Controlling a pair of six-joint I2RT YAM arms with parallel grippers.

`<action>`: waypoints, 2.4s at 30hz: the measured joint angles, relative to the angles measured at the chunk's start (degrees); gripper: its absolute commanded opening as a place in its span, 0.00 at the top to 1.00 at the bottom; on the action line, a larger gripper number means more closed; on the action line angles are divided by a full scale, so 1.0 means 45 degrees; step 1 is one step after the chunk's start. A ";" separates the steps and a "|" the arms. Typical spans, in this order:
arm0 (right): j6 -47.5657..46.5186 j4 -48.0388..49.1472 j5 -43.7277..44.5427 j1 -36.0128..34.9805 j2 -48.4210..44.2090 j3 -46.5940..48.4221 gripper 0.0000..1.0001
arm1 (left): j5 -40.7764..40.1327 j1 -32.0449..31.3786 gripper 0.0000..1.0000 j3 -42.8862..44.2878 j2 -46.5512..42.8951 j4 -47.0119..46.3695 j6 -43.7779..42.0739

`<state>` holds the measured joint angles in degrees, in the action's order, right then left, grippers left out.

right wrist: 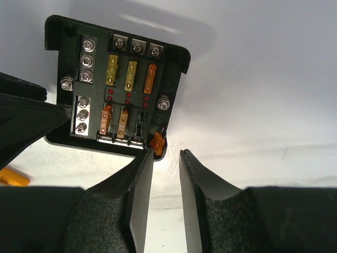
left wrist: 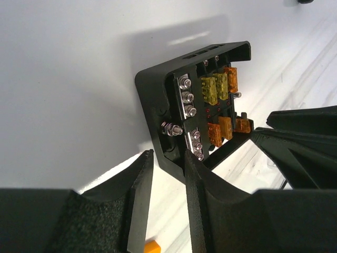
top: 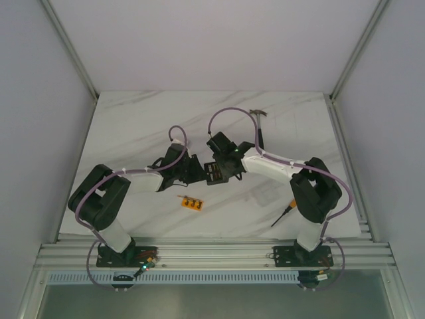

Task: Snap on the fuse box
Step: Install the fuse at the fuse box base, then place the fuse at the center of the board.

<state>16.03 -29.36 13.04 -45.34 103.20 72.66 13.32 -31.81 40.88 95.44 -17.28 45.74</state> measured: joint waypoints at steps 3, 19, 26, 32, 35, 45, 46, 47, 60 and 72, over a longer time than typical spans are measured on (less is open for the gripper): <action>-0.0005 0.0000 -0.0175 0.0185 -0.0019 0.0000 0.65 | 0.0000 0.0010 0.57 0.0083 0.0000 0.0170 -0.0146; 0.0248 0.0661 -0.1083 0.0782 -0.0083 -0.0024 0.64 | -0.0330 0.0151 0.56 0.0471 -0.0155 0.1137 -0.0656; 0.0816 0.1860 -0.0860 0.0894 -0.0078 -0.0330 0.62 | -0.0631 0.0214 0.56 0.0665 -0.0155 0.1277 -0.0651; 0.0850 0.2341 -0.0447 0.1190 0.0515 -0.0073 0.66 | -0.0699 0.0214 0.53 0.0675 -0.0165 0.1530 -0.0656; 0.0806 0.2433 -0.0466 0.1253 0.1166 0.0112 0.69 | -0.0733 0.0214 0.51 0.0675 -0.0228 0.1617 -0.0656; 0.0913 0.3332 -0.0952 0.1345 0.1486 0.0160 1.00 | -0.0821 0.0214 0.18 0.0442 -0.0991 0.1690 -0.0539; 0.0962 0.3541 -0.1059 0.1399 0.1467 0.0083 1.00 | -0.0860 0.0214 0.16 0.0311 -0.1200 0.1695 -0.0491; 0.1054 0.3832 -0.1175 0.1447 0.1409 -0.0078 1.00 | -0.0928 0.0214 0.14 0.0165 -0.1438 0.1676 -0.0452; 0.3755 0.8106 -0.3201 0.1753 -0.1899 -0.4498 1.00 | -0.1001 0.0044 0.10 -0.1321 -0.3925 0.0466 0.0262; 0.5396 1.1181 -0.4668 0.1763 -0.2234 -0.6319 1.00 | -0.1379 -0.0913 0.54 -0.1307 -0.3968 0.0345 0.0403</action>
<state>40.32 20.95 -7.97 -37.41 93.14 44.23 7.11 -35.92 35.00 77.58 -15.73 47.55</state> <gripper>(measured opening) 0.038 0.551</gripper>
